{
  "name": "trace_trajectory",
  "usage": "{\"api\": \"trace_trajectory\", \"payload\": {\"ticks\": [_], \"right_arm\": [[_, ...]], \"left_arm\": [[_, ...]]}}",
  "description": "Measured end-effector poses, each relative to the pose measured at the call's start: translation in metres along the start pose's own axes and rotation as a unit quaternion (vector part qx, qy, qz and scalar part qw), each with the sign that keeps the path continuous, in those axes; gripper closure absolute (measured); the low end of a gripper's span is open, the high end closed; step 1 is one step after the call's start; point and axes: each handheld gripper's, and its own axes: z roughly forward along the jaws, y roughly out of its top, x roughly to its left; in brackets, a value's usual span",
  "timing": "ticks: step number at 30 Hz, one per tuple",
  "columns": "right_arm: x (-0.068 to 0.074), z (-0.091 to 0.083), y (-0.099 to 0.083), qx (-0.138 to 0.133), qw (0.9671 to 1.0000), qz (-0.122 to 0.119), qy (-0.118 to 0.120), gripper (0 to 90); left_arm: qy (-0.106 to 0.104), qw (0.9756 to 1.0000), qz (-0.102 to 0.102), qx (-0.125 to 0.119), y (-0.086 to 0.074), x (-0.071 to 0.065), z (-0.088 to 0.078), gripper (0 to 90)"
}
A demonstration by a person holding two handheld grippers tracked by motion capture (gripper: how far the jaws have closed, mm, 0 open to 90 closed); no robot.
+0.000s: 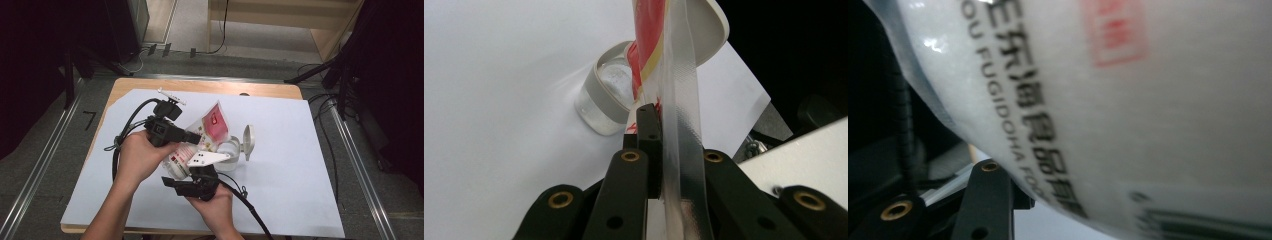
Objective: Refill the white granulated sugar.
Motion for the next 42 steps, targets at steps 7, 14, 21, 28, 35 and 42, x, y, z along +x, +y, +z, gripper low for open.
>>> {"api": "trace_trajectory", "payload": {"ticks": [7, 14, 21, 28, 35, 42], "right_arm": [[0.000, 0.001, 0.003, -0.003, 0.9992, 0.033, 0.020, 61.9], [-0.002, -0.001, 0.005, -0.018, 0.9966, 0.068, 0.043, 62.4], [-0.001, 0.000, 0.007, -0.017, 0.9977, 0.051, 0.041, 60.1], [-0.001, -0.002, 0.011, -0.022, 0.9979, 0.045, 0.041, 62.0], [-0.002, -0.006, 0.017, -0.028, 0.9973, 0.054, 0.042, 62.0], [0.000, -0.004, 0.019, -0.035, 0.9944, 0.081, 0.058, 62.9]], "left_arm": [[0.004, 0.9999, 0.013, -0.005, 0.002, -0.003, 0.003, 87.3], [-0.003, 0.9998, 0.020, -0.009, 0.005, -0.006, 0.003, 85.0], [-0.003, 0.9999, 0.015, 0.008, 0.011, -0.007, 0.003, 86.7], [-0.012, 0.9988, 0.020, 0.043, 0.025, -0.007, 0.005, 86.6], [-0.023, 0.9989, 0.021, 0.035, 0.033, -0.010, 0.006, 85.6], [-0.015, 0.9990, 0.033, 0.026, 0.032, -0.012, 0.004, 85.3]]}}
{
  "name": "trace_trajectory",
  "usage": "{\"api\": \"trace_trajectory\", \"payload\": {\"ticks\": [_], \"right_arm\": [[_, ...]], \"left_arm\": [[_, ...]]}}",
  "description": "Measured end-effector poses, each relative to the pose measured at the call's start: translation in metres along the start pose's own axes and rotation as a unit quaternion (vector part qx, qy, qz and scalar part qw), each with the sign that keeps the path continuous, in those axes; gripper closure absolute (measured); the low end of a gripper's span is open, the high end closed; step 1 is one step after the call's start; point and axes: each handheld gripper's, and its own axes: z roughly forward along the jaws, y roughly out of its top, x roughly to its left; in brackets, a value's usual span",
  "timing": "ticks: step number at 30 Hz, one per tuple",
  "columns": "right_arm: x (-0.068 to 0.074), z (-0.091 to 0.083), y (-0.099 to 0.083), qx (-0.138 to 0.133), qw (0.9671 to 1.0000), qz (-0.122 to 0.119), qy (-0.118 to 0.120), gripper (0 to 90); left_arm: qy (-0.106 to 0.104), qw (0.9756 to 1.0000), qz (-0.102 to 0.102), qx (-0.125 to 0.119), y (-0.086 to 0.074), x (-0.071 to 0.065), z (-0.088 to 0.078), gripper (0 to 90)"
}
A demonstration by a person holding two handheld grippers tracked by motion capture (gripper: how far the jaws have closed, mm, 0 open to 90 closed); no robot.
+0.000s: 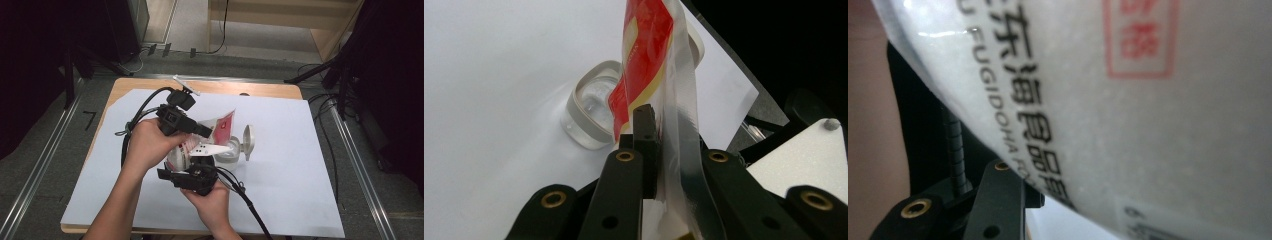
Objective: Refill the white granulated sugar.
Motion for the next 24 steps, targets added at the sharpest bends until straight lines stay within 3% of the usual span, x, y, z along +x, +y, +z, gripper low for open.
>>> {"api": "trace_trajectory", "payload": {"ticks": [11, 24], "right_arm": [[0.0035, 0.0028, 0.0026, 0.007, 1.0000, 0.002, 0.006, 62.3], [0.0069, 0.0012, 0.0026, 0.008, 0.9999, -0.005, -0.005, 63.1]], "left_arm": [[0.008, 0.9999, 0.014, -0.005, -0.0006, 0.0009, -0.0011, 85.1], [-0.009, 1.0000, -0.004, -0.001, -0.0006, 0.0025, 0.0018, 83.7]]}}
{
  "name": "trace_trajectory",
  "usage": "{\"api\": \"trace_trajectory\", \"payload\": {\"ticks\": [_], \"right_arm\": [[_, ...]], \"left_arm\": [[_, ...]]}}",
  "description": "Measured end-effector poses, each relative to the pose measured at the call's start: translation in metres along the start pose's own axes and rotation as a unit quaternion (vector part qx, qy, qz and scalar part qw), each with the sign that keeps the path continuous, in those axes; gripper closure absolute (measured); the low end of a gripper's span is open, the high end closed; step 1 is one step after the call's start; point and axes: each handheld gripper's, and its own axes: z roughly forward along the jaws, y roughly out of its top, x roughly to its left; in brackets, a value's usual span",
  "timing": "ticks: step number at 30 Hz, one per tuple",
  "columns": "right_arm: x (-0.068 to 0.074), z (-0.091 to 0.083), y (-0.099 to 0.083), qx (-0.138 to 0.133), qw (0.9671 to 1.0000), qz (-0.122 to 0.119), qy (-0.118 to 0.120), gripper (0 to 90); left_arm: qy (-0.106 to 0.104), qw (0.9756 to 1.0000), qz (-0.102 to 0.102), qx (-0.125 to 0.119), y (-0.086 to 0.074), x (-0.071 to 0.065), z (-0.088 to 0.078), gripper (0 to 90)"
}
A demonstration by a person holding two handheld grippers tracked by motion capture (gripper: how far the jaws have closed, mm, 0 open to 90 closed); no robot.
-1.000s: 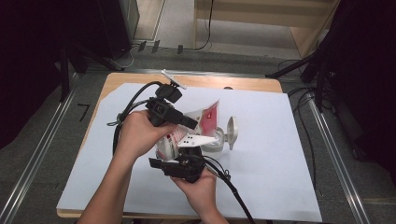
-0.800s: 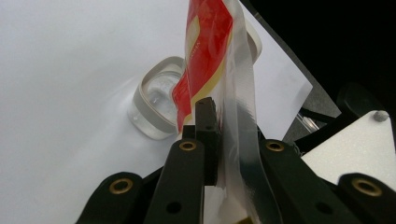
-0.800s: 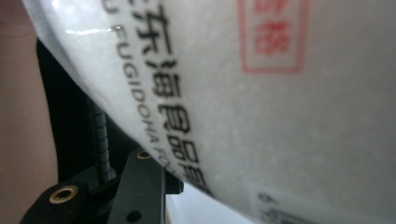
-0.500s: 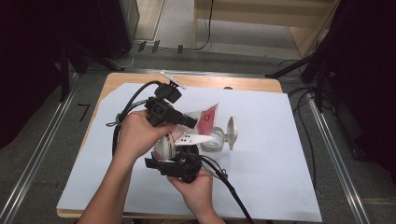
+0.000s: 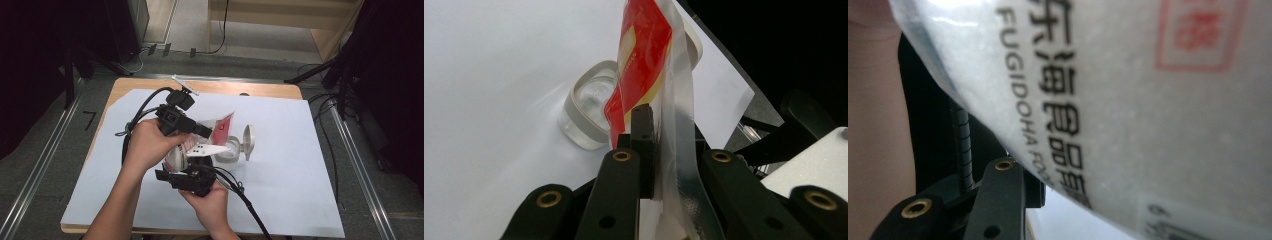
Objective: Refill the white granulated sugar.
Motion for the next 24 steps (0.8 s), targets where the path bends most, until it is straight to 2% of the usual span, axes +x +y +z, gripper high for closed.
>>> {"api": "trace_trajectory", "payload": {"ticks": [6, 12, 24], "right_arm": [[0.0006, -0.0001, -0.0008, -0.002, 1.0000, 0.000, -0.001, 63.1], [0.0019, -0.0015, -0.0007, 0.000, 1.0000, -0.003, 0.001, 63.2], [0.0020, -0.0048, 0.0004, -0.004, 1.0000, -0.005, 0.001, 63.3]], "left_arm": [[0.010, 0.9998, 0.013, 0.007, 0.0003, -0.0022, 0.0002, 85.6], [0.016, 0.9997, 0.014, 0.013, 0.0017, -0.0034, 0.0005, 86.4], [0.013, 0.9999, 0.009, 0.005, 0.0039, -0.0040, 0.0016, 85.5]]}}
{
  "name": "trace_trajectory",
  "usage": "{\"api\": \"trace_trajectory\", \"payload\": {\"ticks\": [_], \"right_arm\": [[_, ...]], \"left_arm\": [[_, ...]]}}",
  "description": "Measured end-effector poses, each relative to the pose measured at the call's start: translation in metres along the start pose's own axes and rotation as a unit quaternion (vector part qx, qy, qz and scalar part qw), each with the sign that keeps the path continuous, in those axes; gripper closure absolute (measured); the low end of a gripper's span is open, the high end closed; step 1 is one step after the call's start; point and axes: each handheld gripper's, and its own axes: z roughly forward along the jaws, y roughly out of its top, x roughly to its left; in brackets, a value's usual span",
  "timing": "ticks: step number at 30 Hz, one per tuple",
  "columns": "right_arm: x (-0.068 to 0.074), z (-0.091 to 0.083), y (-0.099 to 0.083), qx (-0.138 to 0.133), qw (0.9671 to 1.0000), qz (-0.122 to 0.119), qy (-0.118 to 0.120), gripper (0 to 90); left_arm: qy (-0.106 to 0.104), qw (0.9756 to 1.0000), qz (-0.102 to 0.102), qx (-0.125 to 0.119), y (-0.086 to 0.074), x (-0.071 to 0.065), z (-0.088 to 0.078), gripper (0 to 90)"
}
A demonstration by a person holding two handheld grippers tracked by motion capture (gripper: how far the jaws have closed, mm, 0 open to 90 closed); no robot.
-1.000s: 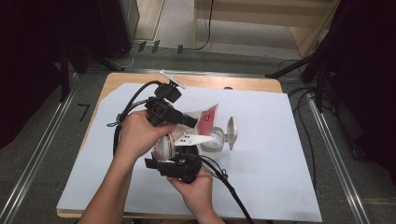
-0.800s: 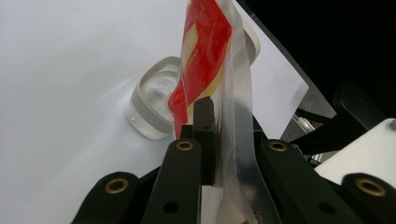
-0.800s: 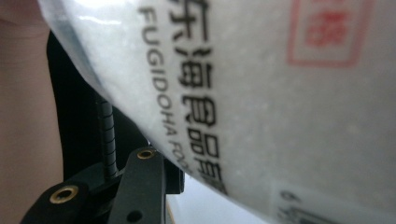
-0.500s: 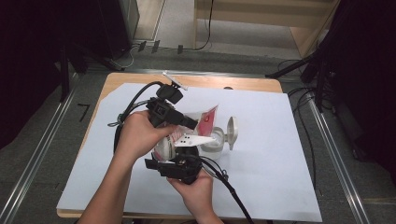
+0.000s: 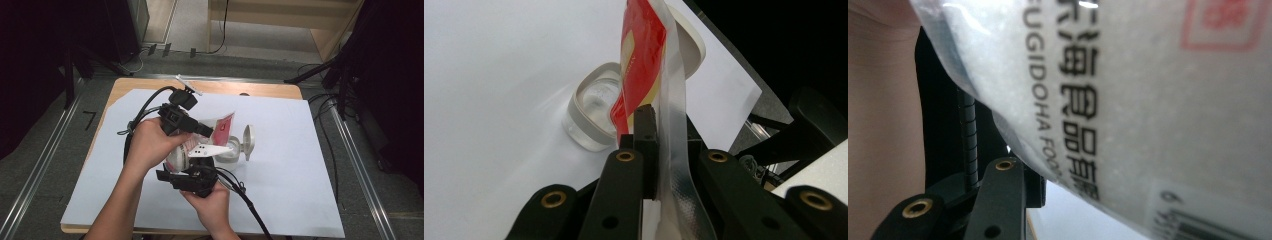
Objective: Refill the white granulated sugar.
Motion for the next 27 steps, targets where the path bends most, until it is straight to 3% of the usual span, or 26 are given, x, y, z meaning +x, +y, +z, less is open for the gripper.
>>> {"api": "trace_trajectory", "payload": {"ticks": [27], "right_arm": [[0.0015, 0.0000, -0.0001, 0.006, 0.9998, -0.014, -0.012, 63.3]], "left_arm": [[0.001, 1.0000, -0.001, -0.001, 0.0000, -0.0023, 0.0012, 85.8]]}}
